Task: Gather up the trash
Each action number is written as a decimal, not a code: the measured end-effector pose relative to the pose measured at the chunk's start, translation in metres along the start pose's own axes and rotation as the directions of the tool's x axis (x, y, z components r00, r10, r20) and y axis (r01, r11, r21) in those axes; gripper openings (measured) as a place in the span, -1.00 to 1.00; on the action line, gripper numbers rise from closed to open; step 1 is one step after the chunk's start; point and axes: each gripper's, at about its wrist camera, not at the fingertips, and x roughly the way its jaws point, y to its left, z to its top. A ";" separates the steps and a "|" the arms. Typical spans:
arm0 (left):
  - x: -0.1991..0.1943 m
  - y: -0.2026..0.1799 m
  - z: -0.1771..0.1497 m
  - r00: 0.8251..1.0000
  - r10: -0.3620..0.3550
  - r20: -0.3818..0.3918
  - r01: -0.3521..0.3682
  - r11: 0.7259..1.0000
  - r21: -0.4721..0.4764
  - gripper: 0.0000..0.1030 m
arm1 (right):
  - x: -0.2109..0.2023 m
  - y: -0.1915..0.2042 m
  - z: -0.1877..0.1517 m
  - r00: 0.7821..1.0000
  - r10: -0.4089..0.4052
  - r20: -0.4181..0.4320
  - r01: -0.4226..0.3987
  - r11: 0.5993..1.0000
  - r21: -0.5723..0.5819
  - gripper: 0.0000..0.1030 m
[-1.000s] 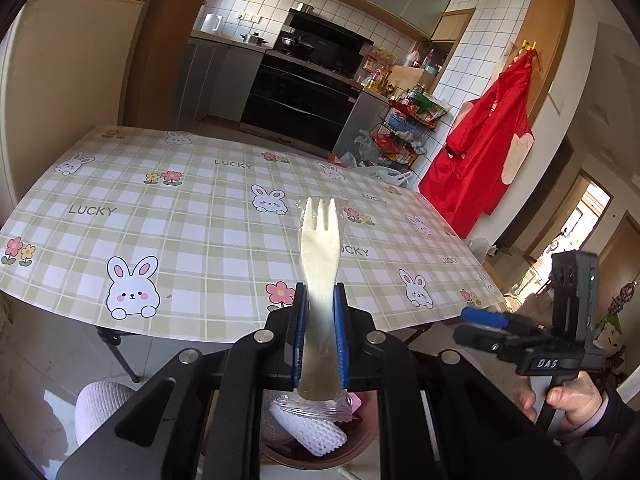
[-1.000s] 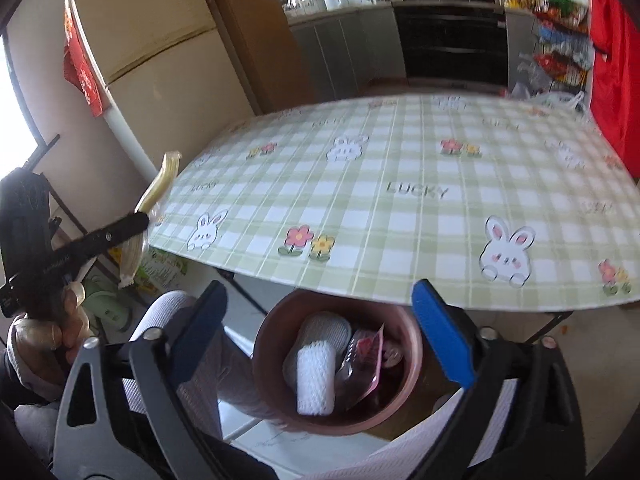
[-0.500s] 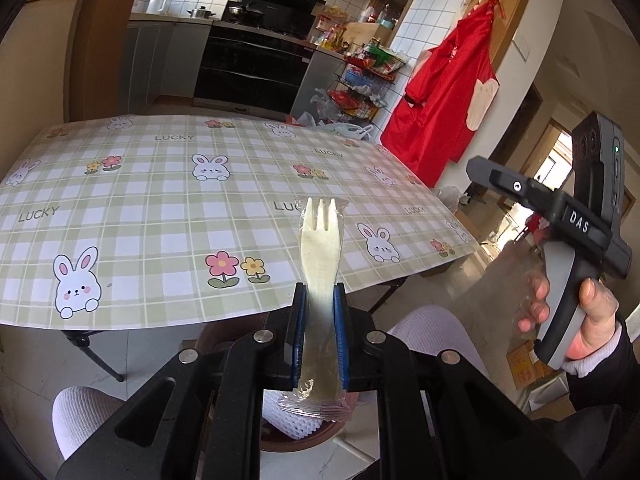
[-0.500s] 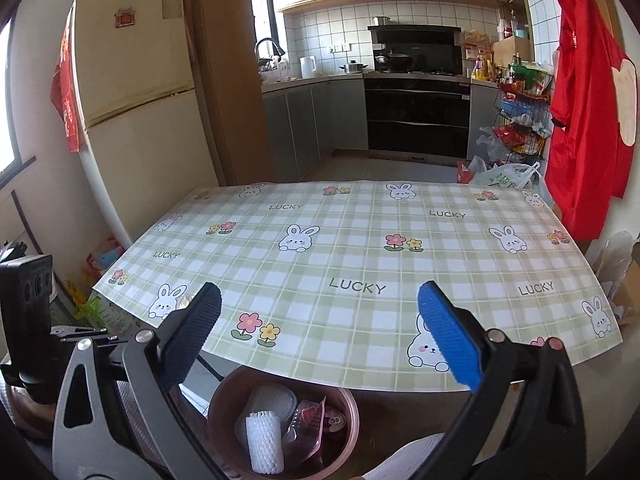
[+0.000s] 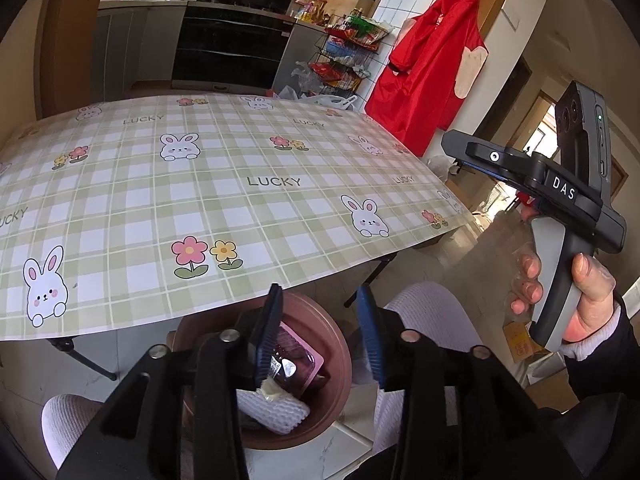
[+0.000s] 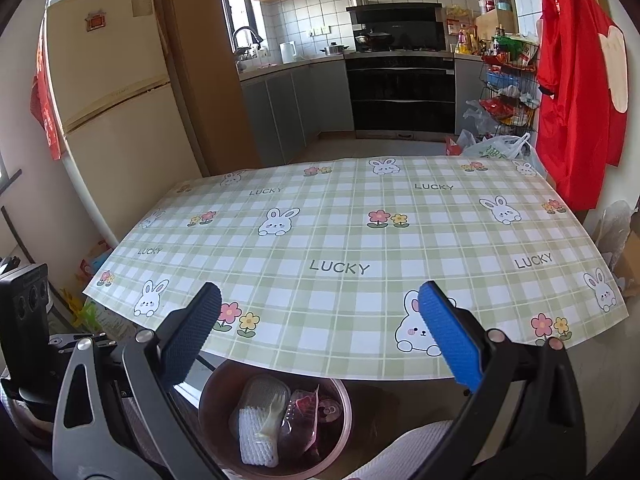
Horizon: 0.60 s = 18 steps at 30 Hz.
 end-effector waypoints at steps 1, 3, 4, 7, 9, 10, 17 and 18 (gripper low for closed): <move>-0.001 0.001 0.000 1.000 0.005 0.003 -0.005 1.000 -0.003 -0.08 | 0.000 0.001 0.000 1.000 -0.002 -0.001 0.002 1.000 -0.003 0.89; -0.004 0.005 0.001 1.000 0.018 0.014 -0.018 1.000 -0.017 0.14 | 0.000 0.003 0.001 1.000 -0.004 -0.003 0.004 1.000 -0.009 0.89; -0.006 0.006 0.002 1.000 0.022 0.021 -0.021 0.999 -0.027 0.18 | 0.000 0.004 0.001 1.000 -0.005 -0.002 0.005 1.000 -0.012 0.89; -0.014 0.012 0.004 0.998 0.046 0.047 -0.044 0.998 -0.048 0.42 | -0.003 0.008 0.003 1.000 -0.009 0.004 0.009 1.000 -0.022 0.89; -0.020 0.013 0.008 0.995 0.070 0.070 -0.067 0.997 -0.043 0.56 | -0.006 0.010 0.006 1.000 -0.014 0.008 0.015 1.000 -0.028 0.89; -0.024 0.013 0.010 0.993 0.089 0.083 -0.086 0.996 -0.038 0.61 | -0.008 0.011 0.009 1.000 -0.018 0.011 0.018 0.999 -0.033 0.89; -0.073 -0.001 0.052 0.939 0.216 0.268 -0.244 0.967 0.077 0.88 | -0.035 0.026 0.040 0.994 -0.086 0.065 0.093 0.988 -0.122 0.89; -0.082 -0.005 0.061 0.925 0.235 0.298 -0.275 0.956 0.101 0.88 | -0.040 0.028 0.045 0.992 -0.098 0.076 0.107 0.985 -0.136 0.89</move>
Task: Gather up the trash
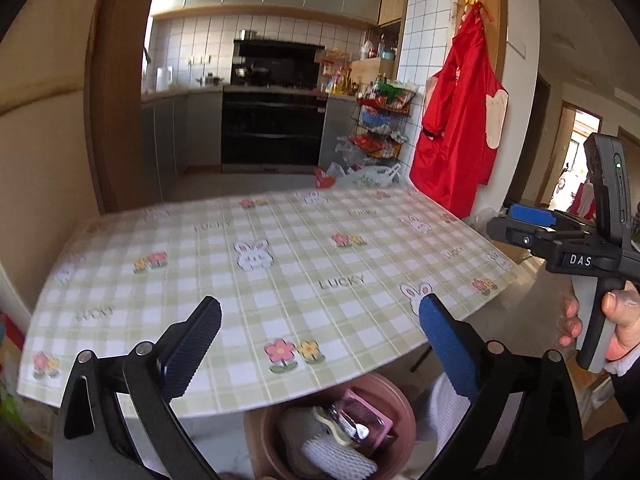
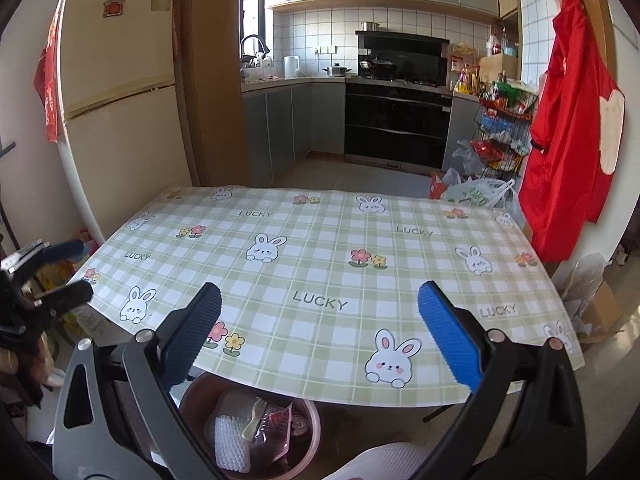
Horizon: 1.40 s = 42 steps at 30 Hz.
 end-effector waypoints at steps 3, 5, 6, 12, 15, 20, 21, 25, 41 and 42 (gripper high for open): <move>-0.018 -0.002 0.031 0.995 0.065 0.073 -0.071 0.994 0.081 0.88 | -0.018 0.002 0.024 0.999 -0.046 0.030 0.047 0.998 -0.047 0.89; -0.030 -0.002 0.050 0.989 0.094 0.116 -0.108 0.987 0.116 0.88 | -0.028 0.002 0.037 0.997 -0.067 0.047 0.070 0.995 -0.064 0.89; -0.036 0.000 0.057 0.986 0.100 0.134 -0.117 0.985 0.126 0.88 | -0.033 0.003 0.043 0.995 -0.078 0.059 0.082 0.994 -0.071 0.89; -0.068 0.002 0.088 0.972 0.110 0.209 -0.144 0.977 0.156 0.88 | -0.059 0.003 0.066 0.988 -0.111 0.105 0.118 0.991 -0.068 0.89; -0.077 -0.002 0.094 0.968 0.107 0.227 -0.147 0.974 0.170 0.88 | -0.064 0.007 0.069 0.987 -0.117 0.111 0.125 0.990 -0.067 0.89; -0.085 -0.006 0.095 0.964 0.110 0.241 -0.154 0.972 0.175 0.89 | -0.067 0.012 0.070 0.987 -0.117 0.113 0.124 0.990 -0.063 0.89; -0.086 -0.006 0.095 0.964 0.109 0.241 -0.153 0.973 0.171 0.89 | -0.068 0.012 0.070 0.987 -0.116 0.114 0.124 0.990 -0.064 0.89; -0.086 -0.005 0.096 0.965 0.110 0.239 -0.152 0.975 0.163 0.89 | -0.071 0.017 0.070 0.986 -0.119 0.118 0.128 0.990 -0.067 0.89; -0.092 -0.004 0.093 0.964 0.102 0.245 -0.145 0.976 0.162 0.89 | -0.074 0.017 0.069 0.986 -0.118 0.115 0.125 0.991 -0.050 0.89; -0.092 -0.005 0.093 0.964 0.102 0.245 -0.145 0.976 0.163 0.89 | -0.074 0.017 0.069 0.986 -0.118 0.115 0.124 0.991 -0.050 0.89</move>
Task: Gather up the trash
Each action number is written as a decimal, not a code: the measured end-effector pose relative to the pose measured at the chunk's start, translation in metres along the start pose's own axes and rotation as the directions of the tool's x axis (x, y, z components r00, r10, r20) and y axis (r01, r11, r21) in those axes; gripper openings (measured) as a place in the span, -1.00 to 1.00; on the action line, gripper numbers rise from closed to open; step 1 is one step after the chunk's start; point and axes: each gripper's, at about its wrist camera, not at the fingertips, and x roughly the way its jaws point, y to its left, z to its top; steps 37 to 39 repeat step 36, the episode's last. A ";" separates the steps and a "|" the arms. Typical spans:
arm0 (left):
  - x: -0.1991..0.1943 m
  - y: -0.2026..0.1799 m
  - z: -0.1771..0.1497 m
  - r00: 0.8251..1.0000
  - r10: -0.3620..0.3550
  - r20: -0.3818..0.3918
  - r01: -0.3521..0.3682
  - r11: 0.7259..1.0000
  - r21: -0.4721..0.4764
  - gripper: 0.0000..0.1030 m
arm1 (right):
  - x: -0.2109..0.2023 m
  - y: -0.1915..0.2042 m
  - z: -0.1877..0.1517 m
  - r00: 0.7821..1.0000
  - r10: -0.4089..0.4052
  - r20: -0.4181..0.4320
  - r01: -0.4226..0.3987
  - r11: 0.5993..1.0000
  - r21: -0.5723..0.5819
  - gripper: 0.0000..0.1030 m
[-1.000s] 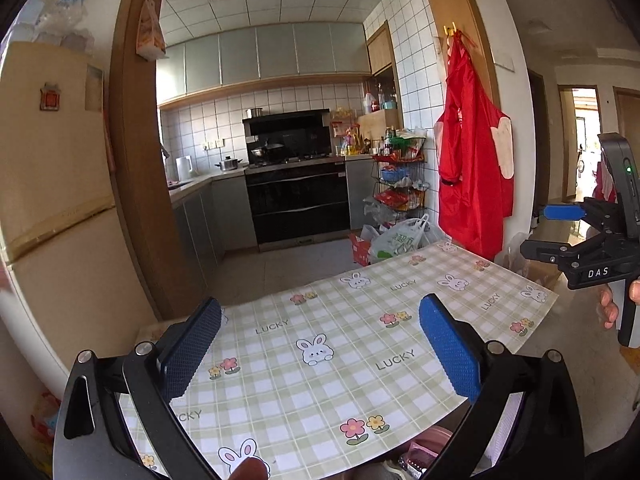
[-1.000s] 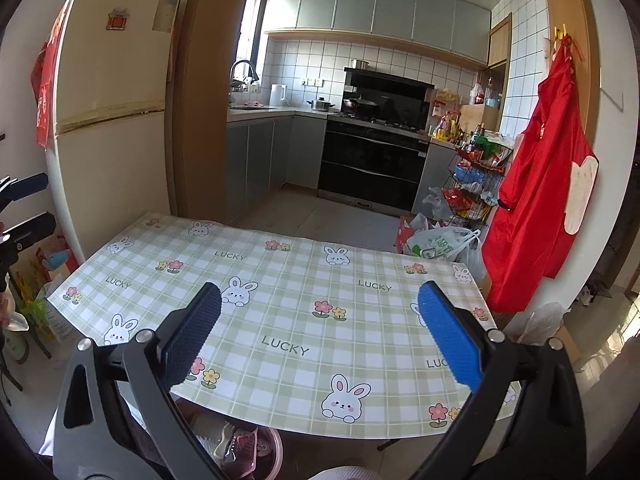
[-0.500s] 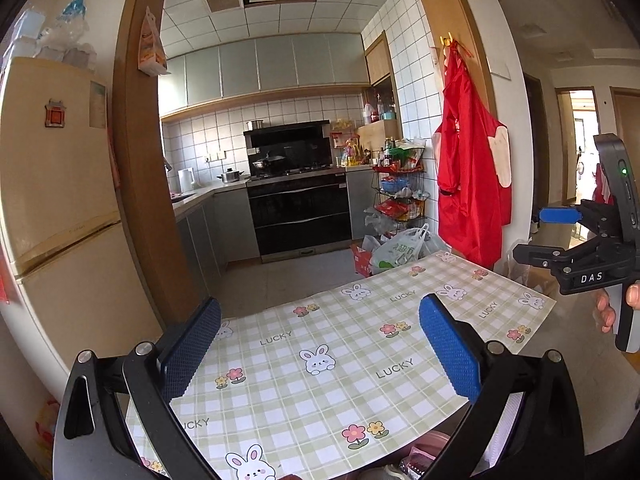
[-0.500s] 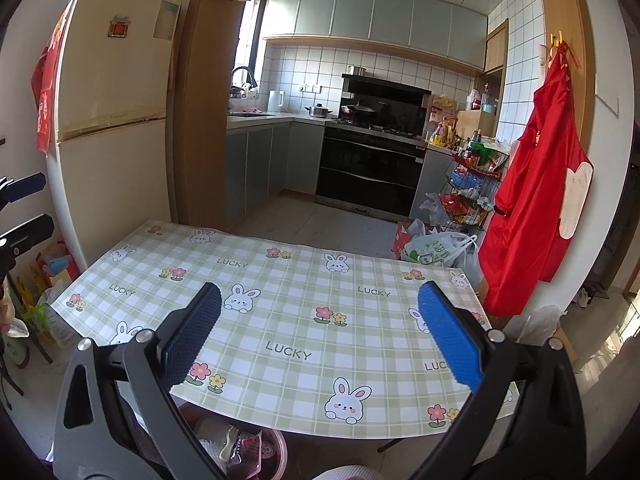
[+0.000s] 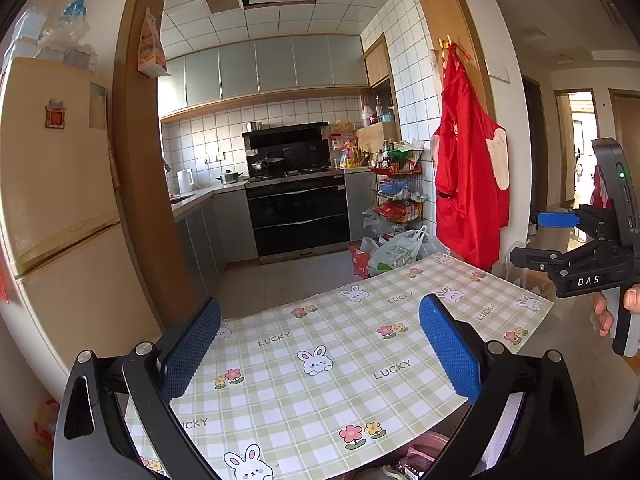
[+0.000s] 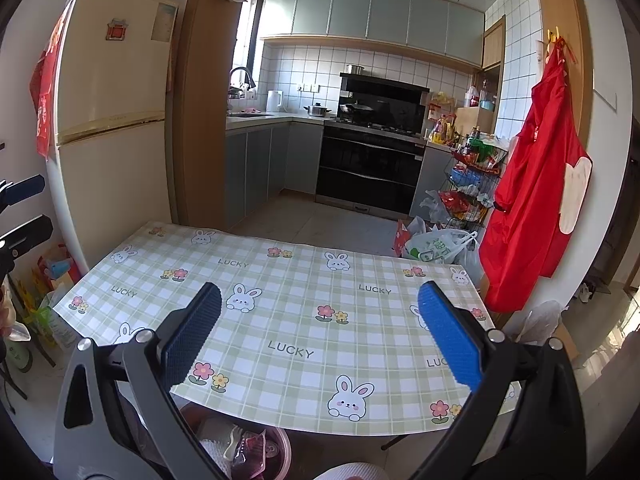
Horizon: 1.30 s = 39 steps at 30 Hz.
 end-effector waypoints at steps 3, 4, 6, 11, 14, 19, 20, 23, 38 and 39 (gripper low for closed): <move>0.000 -0.001 0.001 1.000 -0.002 -0.002 0.002 1.000 0.001 0.89 | 0.000 0.000 0.000 1.000 0.000 0.000 0.000 1.000 0.004 0.89; 0.000 -0.001 0.001 1.000 -0.004 -0.002 0.004 1.000 0.001 0.89 | 0.000 0.000 0.000 1.000 -0.001 0.000 0.001 1.000 0.004 0.89; -0.001 -0.002 0.002 1.000 -0.006 -0.001 0.006 1.000 0.002 0.89 | 0.000 0.000 0.000 1.000 -0.001 -0.001 0.001 1.000 0.004 0.89; -0.001 -0.003 0.002 1.000 -0.008 -0.002 0.008 1.000 0.003 0.89 | 0.000 -0.001 0.000 1.000 -0.002 -0.001 0.002 1.000 0.005 0.89; -0.002 -0.005 0.003 1.000 -0.010 -0.002 0.010 1.000 0.005 0.89 | 0.000 -0.001 0.001 1.000 -0.003 -0.001 0.003 1.000 0.005 0.89; -0.003 -0.007 0.004 1.000 -0.018 -0.002 0.018 1.000 0.006 0.89 | 0.000 -0.001 0.000 1.000 -0.002 -0.002 0.002 1.000 0.005 0.89; -0.003 -0.007 0.004 1.000 -0.019 -0.002 0.019 1.000 0.007 0.89 | 0.000 -0.002 0.001 1.000 -0.002 -0.002 0.002 1.000 0.006 0.89; -0.003 -0.007 0.004 1.000 -0.020 0.001 0.020 1.000 0.010 0.89 | 0.000 -0.002 0.001 1.000 -0.001 -0.002 0.001 1.000 0.007 0.89; -0.001 -0.009 0.004 1.000 0.004 -0.010 -0.004 1.000 0.008 0.89 | 0.001 -0.002 -0.003 1.000 0.008 -0.012 -0.008 1.000 0.015 0.89; -0.001 -0.009 0.004 1.000 0.004 -0.010 -0.004 1.000 0.008 0.89 | 0.001 -0.002 -0.003 1.000 0.008 -0.012 -0.008 1.000 0.015 0.89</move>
